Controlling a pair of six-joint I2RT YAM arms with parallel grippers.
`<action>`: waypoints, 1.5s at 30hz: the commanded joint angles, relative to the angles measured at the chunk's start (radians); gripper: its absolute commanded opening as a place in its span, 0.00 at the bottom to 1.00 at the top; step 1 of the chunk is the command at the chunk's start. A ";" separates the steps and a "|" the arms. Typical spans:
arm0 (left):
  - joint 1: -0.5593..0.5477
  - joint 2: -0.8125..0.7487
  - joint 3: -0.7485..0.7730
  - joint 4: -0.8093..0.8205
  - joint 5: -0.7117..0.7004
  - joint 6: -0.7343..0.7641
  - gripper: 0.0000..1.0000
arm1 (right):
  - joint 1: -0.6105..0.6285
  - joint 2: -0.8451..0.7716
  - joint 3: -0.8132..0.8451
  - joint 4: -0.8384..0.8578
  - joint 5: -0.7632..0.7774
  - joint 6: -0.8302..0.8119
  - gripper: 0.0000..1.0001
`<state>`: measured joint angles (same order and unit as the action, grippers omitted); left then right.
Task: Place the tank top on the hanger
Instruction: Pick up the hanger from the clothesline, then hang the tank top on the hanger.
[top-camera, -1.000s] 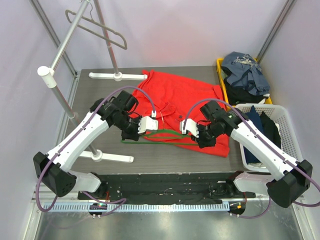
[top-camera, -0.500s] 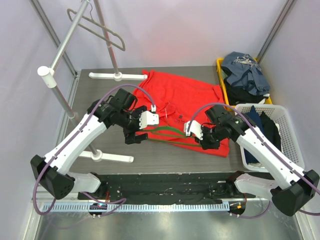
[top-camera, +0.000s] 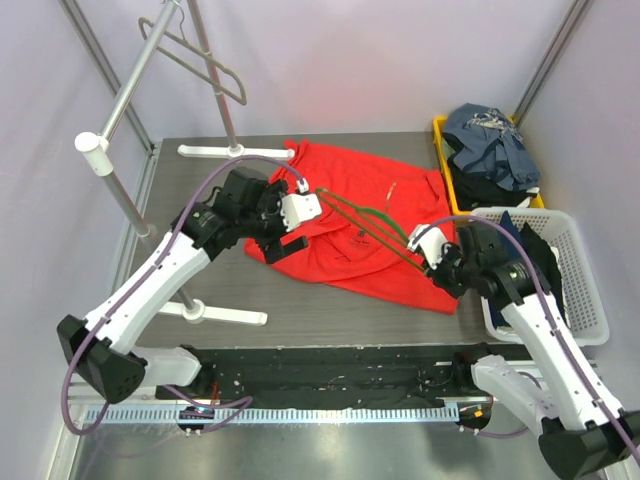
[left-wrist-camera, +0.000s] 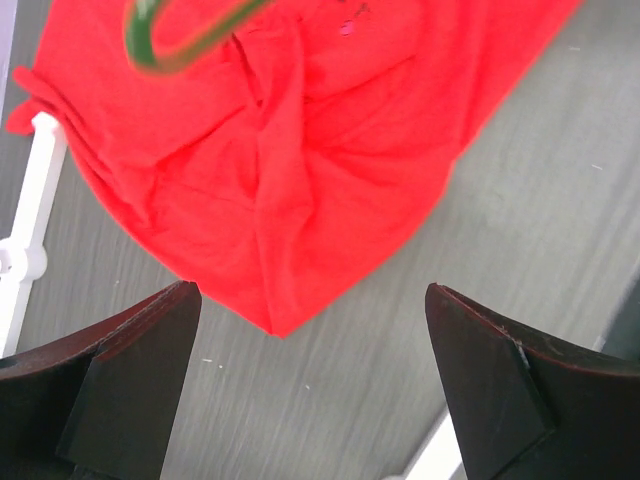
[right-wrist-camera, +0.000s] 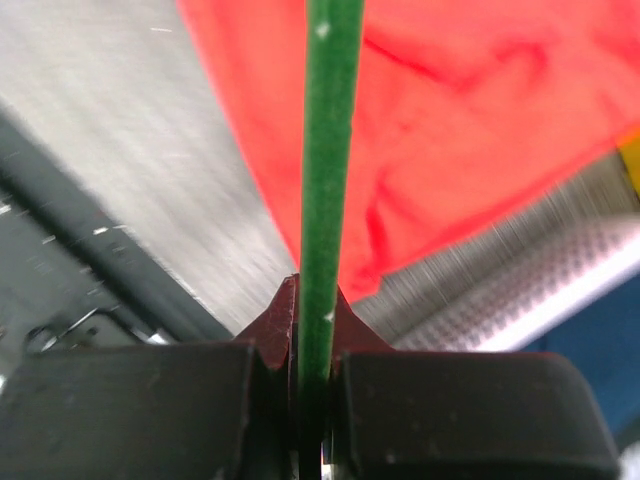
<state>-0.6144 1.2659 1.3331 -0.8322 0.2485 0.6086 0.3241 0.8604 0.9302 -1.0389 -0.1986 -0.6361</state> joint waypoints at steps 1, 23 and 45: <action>-0.004 0.095 -0.022 0.156 -0.109 -0.059 1.00 | -0.052 -0.081 -0.033 0.089 0.125 0.085 0.01; -0.010 0.702 0.251 0.426 -0.074 -0.122 0.97 | -0.181 -0.165 -0.011 0.115 0.294 0.056 0.01; -0.035 0.922 0.437 0.435 -0.127 -0.153 0.19 | -0.207 -0.193 -0.033 0.143 0.280 0.073 0.01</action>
<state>-0.6468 2.1868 1.7325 -0.4335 0.1219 0.4580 0.1219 0.6785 0.8917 -0.9596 0.0845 -0.5762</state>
